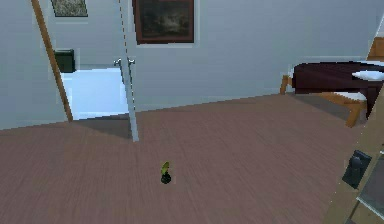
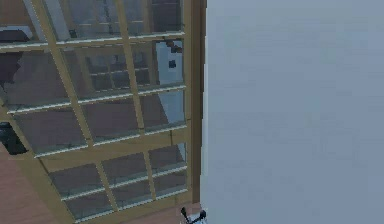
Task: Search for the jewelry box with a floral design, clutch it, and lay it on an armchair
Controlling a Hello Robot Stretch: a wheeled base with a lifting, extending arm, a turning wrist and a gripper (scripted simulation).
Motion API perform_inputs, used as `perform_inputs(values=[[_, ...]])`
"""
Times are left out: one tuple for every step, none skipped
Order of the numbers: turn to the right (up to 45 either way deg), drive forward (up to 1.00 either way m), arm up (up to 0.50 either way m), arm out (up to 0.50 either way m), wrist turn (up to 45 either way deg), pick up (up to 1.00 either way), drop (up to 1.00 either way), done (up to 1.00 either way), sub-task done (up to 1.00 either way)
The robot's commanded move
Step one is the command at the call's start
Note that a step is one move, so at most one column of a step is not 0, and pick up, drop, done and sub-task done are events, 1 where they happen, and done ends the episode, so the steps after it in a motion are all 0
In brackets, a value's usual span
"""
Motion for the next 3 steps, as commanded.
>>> perform_inputs(values=[[0.0,0.00,-0.30,0.00,0.0,0.00,0.00,0.00,0.00],[0.0,0.00,0.00,0.00,0.0,1.00,0.00,0.00,0.00],[0.0,0.00,0.10,0.00,0.0,0.00,0.00,0.00,0.00]])
